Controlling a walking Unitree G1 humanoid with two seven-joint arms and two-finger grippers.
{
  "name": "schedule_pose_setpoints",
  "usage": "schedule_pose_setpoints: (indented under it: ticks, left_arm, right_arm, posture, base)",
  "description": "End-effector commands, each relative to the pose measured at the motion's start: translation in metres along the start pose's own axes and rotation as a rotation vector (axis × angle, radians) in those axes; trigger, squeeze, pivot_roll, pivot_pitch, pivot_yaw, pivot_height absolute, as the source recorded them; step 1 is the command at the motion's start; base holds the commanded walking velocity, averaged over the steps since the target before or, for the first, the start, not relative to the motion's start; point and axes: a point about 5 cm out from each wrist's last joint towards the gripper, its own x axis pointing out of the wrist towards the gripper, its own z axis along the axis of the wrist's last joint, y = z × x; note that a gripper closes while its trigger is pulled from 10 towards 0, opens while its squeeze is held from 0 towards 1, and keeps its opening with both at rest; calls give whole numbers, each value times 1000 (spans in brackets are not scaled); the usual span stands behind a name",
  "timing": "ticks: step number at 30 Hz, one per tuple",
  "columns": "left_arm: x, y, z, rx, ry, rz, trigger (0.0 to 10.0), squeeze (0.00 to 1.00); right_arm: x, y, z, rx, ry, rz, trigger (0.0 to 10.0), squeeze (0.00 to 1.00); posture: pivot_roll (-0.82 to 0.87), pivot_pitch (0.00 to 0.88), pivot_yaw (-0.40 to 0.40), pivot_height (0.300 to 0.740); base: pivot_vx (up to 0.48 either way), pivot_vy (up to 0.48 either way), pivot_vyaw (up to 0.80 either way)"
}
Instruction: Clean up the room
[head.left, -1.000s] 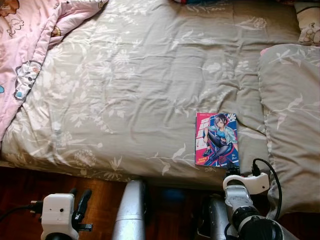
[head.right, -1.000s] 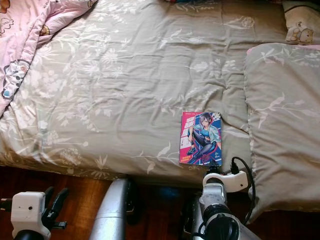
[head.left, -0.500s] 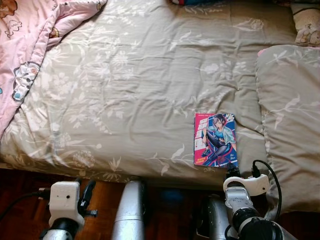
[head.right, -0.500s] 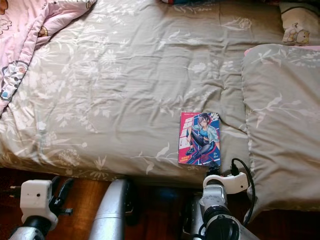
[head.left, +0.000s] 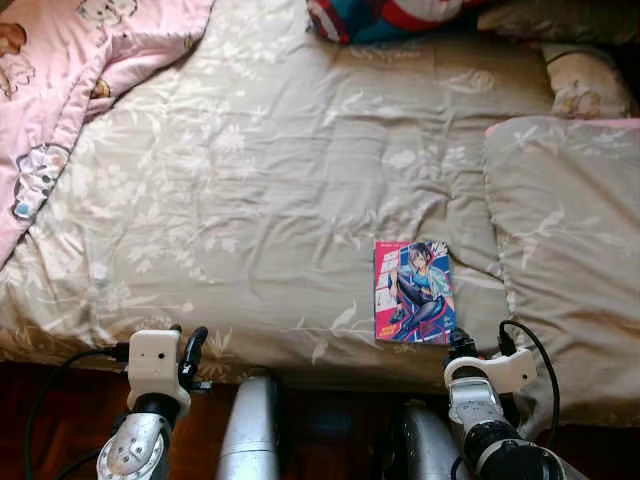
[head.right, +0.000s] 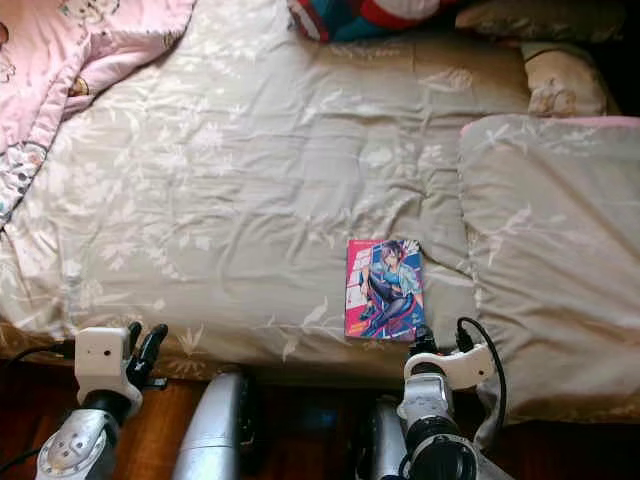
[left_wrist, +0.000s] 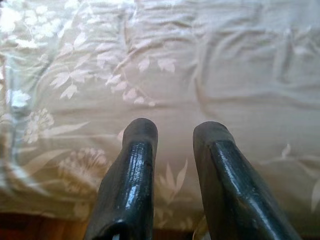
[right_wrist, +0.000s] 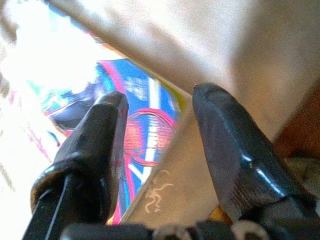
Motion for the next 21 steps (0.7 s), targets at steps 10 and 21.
schedule_pose_setpoints:
  ticks: [10,21]
  left_arm:
    - [18,-5,-20,-135,22,70,10000,0]
    - [25,-5,-42,-147,70,75,10000,0]
  right_arm:
    - [-1,27,11,-575,-52,326,10000,0]
    - [-13,-19,5,-657,-4,219,10000,0]
  posture:
    - [94,109,-54,648]
    - [85,53,-56,683]
  base:
    - [0,0,0]
    - [0,0,0]
